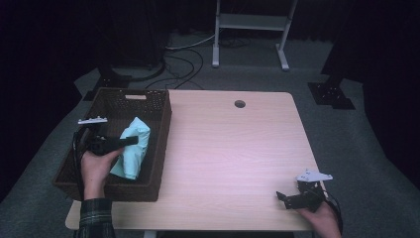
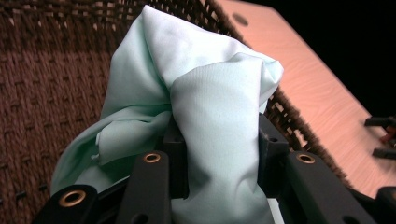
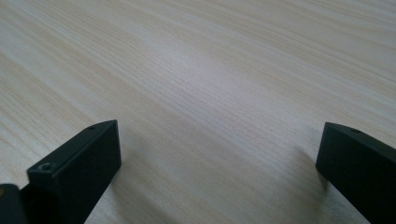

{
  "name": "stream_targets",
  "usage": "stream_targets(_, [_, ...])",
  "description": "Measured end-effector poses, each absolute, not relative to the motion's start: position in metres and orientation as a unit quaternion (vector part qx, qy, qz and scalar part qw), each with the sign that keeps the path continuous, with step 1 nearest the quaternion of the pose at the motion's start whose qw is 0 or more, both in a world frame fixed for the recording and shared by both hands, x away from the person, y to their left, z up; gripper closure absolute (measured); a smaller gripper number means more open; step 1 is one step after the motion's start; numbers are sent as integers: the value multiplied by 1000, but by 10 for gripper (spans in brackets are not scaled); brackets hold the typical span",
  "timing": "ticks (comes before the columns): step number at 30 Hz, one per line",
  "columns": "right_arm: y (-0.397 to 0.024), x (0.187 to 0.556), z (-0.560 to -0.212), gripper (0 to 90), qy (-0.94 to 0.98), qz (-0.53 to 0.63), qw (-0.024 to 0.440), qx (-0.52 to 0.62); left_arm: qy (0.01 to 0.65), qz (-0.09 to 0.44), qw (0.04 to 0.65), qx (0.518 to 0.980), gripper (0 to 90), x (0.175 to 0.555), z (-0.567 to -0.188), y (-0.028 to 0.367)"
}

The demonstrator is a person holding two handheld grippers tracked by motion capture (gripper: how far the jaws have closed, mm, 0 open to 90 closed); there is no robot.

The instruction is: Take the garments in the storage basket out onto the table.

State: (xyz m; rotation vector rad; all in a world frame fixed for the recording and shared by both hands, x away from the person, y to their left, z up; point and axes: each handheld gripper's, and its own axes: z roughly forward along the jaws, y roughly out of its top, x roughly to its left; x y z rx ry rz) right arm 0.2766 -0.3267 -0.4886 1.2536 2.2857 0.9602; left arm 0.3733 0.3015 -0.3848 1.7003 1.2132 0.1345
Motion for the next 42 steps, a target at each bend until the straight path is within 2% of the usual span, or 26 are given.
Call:
stream_targets(13, [-327,277,-488,0,809,340,180,444,473,92,576,661,649,361,-370,308])
stream_targets(42, [-326,276,-488,0,809,339,181,444,394,72,697,595,649,345,-349,290])
